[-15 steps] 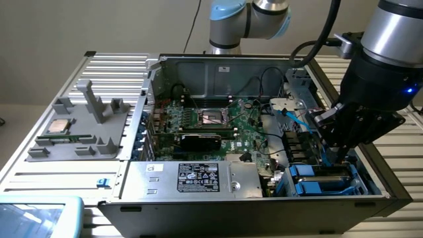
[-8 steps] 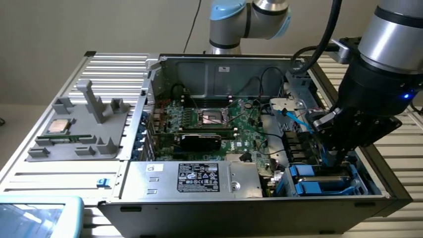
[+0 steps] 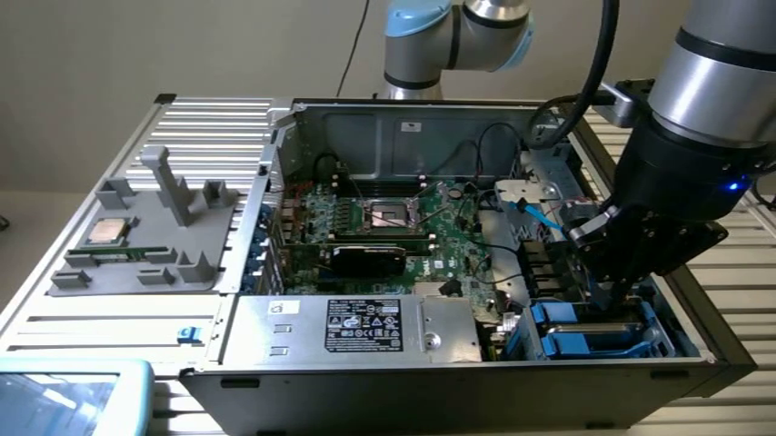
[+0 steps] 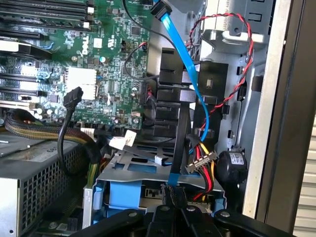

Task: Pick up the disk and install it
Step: 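Insert the second disk wire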

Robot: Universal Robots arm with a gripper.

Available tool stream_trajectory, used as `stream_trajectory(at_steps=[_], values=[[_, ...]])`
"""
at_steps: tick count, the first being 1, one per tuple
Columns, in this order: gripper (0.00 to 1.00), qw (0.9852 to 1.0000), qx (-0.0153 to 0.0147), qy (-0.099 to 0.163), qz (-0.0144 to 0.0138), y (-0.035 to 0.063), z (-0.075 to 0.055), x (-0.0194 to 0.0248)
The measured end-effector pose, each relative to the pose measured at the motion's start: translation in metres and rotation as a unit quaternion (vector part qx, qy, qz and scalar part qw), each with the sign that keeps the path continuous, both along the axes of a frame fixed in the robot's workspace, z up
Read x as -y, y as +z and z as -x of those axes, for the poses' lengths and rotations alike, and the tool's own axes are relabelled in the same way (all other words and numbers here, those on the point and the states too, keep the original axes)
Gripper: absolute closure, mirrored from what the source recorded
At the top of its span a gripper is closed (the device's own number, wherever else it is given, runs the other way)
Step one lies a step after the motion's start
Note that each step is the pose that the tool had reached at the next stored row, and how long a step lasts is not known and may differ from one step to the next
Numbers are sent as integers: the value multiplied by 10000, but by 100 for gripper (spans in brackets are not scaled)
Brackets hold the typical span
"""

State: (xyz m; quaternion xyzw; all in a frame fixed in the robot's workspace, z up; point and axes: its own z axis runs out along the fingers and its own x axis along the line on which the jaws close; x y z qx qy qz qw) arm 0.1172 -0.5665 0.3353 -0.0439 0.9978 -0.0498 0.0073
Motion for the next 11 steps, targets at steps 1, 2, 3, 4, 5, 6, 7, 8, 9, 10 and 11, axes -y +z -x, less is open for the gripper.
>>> stream_trajectory(at_steps=[1, 2, 3, 4, 5, 6, 7, 8, 9, 10, 11], values=[[89, 10000, 0, 0, -3, -5, 0, 0], [89, 10000, 0, 0, -5, -8, 0, 0], [89, 10000, 0, 0, -5, -9, 0, 0], [89, 10000, -1, 0, -5, -9, 0, 0], [89, 10000, -1, 0, -5, -7, 0, 0], [89, 10000, -1, 0, -6, -1, 0, 0], [89, 10000, 0, 0, -11, 7, 0, -1], [89, 10000, 0, 0, -14, 19, 0, -1], [89, 10000, 0, 1, -16, 34, -1, -1], [89, 10000, 0, 1, -10, 57, -1, 0], [89, 10000, -1, 1, -6, 78, -1, -1]])
